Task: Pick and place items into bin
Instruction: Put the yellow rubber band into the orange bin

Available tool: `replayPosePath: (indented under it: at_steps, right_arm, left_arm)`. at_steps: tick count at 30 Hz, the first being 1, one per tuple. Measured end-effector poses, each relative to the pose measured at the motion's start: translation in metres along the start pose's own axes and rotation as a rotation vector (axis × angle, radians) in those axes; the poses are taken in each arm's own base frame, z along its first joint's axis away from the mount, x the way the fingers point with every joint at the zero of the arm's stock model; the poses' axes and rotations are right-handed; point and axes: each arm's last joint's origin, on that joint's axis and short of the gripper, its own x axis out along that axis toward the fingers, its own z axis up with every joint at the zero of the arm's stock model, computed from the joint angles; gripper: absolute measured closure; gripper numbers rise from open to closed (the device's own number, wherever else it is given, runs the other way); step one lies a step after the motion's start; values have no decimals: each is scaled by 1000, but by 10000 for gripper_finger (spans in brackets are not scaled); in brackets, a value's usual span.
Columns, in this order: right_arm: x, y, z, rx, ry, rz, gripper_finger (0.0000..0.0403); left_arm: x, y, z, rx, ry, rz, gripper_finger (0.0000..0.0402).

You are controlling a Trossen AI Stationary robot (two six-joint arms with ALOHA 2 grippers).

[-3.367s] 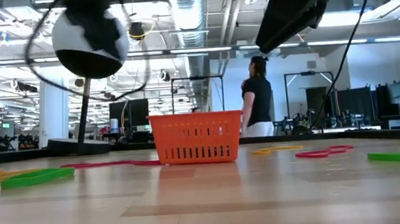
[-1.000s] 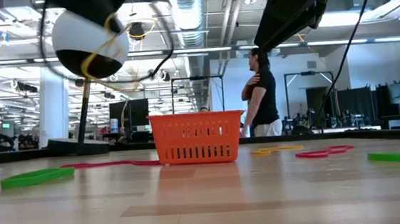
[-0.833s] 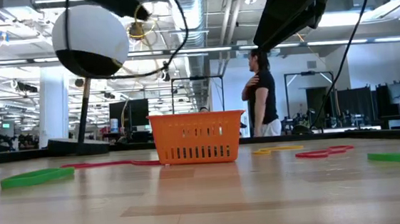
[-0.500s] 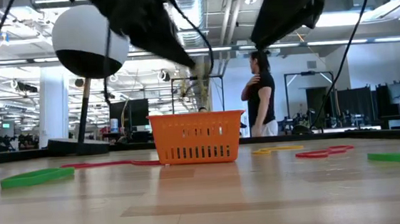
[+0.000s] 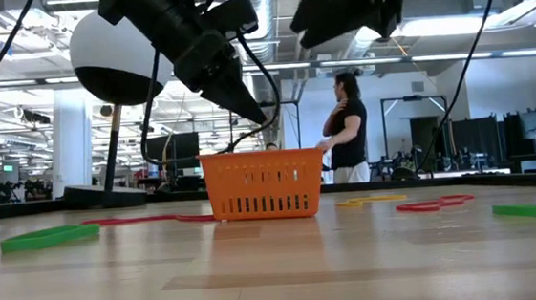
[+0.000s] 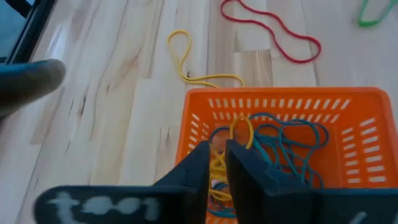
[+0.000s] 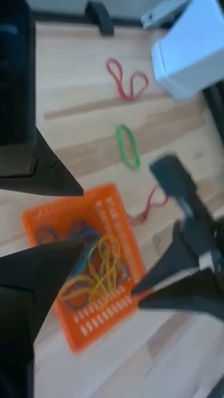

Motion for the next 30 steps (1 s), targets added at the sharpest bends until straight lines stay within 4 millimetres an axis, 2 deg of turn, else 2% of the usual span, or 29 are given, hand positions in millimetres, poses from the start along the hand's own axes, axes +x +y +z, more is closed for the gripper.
replayPosePath:
  at_steps: [5,9,12,15,18,22,24,27,30]
  right_arm:
    - [8,-18,3,-10,78,-41,284]
    - [10,-42,-6,-258,273,-124,285]
    - [11,-58,-10,-291,354,-209,285]
    - [20,-80,-13,-253,395,-261,285]
    - [29,-103,-13,-204,429,-302,285]
    - [47,-133,-22,-246,489,-306,285]
    - [53,-142,-20,-252,481,-271,285]
    - [59,-154,-24,-220,528,-183,285]
    - [67,-159,-23,-212,503,-158,285]
  left_arm:
    - [0,1,0,-21,2,19,311]
    - [-1,1,0,-21,2,35,297]
    - [-6,3,2,-56,-11,34,298]
    - [-21,6,8,-90,-50,32,303]
    - [-46,10,16,-103,-106,26,307]
    - [-81,15,21,-108,-166,11,310]
    - [-93,17,23,-113,-194,7,310]
    - [-103,19,23,-116,-215,7,310]
    - [-104,19,22,-100,-208,11,310]
